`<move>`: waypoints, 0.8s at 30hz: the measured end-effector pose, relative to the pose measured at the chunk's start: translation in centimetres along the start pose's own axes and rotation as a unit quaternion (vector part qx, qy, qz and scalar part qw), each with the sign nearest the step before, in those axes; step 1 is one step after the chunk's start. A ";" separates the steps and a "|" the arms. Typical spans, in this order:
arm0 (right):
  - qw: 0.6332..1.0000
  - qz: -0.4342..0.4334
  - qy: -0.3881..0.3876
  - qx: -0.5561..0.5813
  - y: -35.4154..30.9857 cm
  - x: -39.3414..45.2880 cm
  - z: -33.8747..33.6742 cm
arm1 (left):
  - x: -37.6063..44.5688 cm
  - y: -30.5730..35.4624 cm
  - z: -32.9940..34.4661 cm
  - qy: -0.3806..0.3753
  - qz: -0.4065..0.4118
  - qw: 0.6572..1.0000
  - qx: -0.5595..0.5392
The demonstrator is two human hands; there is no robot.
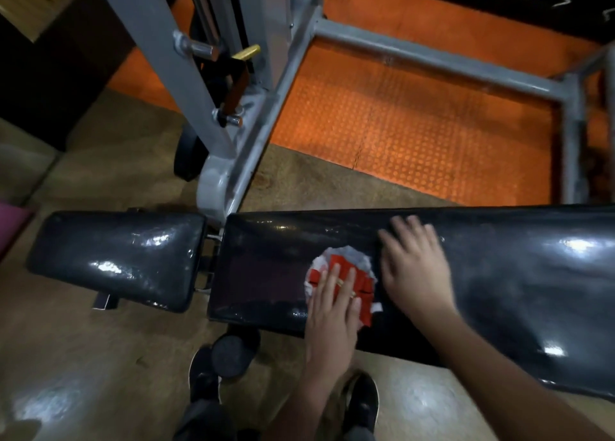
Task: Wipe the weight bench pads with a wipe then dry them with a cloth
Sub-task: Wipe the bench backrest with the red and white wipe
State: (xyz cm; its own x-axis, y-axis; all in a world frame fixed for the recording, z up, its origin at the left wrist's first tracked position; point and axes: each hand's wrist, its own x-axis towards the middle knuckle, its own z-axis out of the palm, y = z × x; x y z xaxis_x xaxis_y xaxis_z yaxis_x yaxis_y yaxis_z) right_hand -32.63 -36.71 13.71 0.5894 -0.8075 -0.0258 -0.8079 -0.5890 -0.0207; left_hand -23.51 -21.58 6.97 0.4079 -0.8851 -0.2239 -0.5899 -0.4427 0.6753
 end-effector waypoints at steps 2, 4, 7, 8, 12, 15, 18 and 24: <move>0.998 -0.049 -0.029 0.026 -4.2 0.4 1.1 | 1.4 -1.7 -1.1 0.011 -0.003 1.000 -0.005; 0.996 -0.062 -0.047 0.038 -7.7 0.9 2.6 | 2.6 -3.6 -2.2 0.015 -0.021 1.000 -0.012; 0.997 -0.027 -0.060 0.048 -9.9 1.3 4.9 | 4.5 -7.3 -3.9 0.053 -0.063 0.996 -0.020; 0.997 -0.018 -0.060 0.044 -10.0 1.2 5.7 | 5.1 -8.4 -4.4 0.063 -0.068 0.996 -0.006; 0.998 -0.040 -0.046 0.019 -9.6 0.6 7.3 | 6.8 -9.5 -4.2 0.040 -0.055 0.998 -0.017; 1.000 -0.018 -0.025 0.008 -10.1 0.8 7.0 | 7.1 -8.1 -3.2 0.045 -0.048 0.998 0.001; 1.000 0.005 -0.026 -0.006 -10.8 2.3 6.7 | 8.3 -7.7 -3.1 0.052 -0.046 0.997 0.042; 1.000 0.008 -0.013 -0.010 -10.9 3.5 7.8 | 10.9 -8.3 -4.1 0.019 -0.010 1.000 0.006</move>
State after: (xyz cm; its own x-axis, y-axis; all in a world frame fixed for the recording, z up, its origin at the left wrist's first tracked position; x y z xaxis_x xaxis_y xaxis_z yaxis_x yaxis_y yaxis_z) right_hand -21.80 -32.85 6.09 0.5763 -0.8156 -0.0518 -0.8167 -0.5771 0.0001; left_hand -11.32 -27.00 1.85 0.4458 -0.8704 -0.2092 -0.5903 -0.4615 0.6623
